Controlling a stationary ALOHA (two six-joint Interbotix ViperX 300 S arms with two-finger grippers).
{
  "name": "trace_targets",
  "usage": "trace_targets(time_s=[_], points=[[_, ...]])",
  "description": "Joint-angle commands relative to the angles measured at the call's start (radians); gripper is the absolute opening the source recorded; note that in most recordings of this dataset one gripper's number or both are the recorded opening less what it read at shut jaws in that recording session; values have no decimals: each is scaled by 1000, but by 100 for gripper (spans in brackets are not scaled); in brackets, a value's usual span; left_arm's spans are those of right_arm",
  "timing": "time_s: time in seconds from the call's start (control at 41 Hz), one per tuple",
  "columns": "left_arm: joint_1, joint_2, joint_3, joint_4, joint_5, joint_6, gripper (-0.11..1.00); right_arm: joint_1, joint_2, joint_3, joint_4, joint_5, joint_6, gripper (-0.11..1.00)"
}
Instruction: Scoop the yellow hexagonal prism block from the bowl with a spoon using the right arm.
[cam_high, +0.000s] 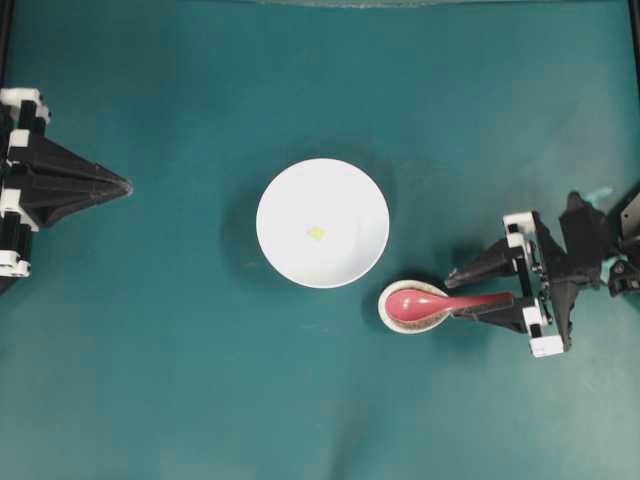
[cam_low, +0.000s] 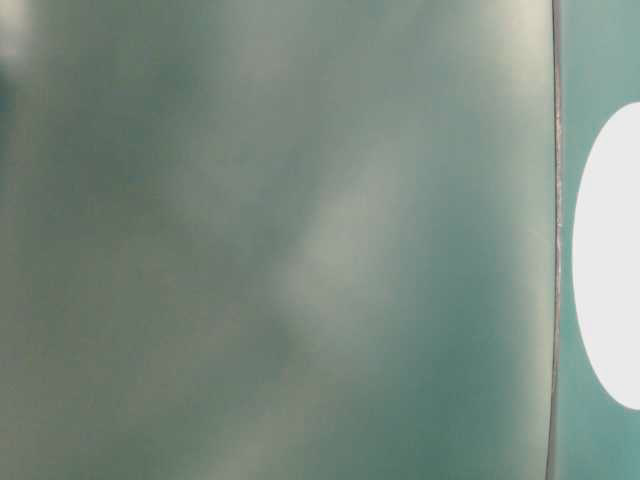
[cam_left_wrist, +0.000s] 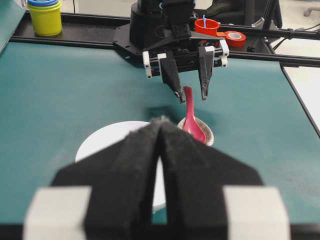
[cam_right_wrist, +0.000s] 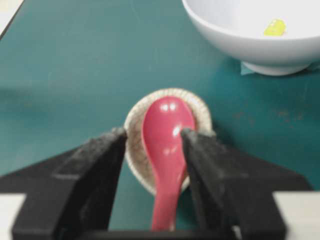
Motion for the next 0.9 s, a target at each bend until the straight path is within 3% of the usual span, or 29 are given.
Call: trace_targets(time_s=[0.0, 0.171, 0.415, 0.878], points=[[0, 9, -17, 2, -8, -2, -1, 55, 20, -2, 63, -40, -8, 53], [-2, 9, -17, 3, -8, -2, -1, 112, 63, -2, 126, -54, -8, 53], [0, 9, -17, 2, -11, -2, -1, 120, 69, 25, 164, -51, -15, 53], [-2, 9, -17, 2, -11, -2, -1, 120, 69, 23, 166, -2, -48, 53]])
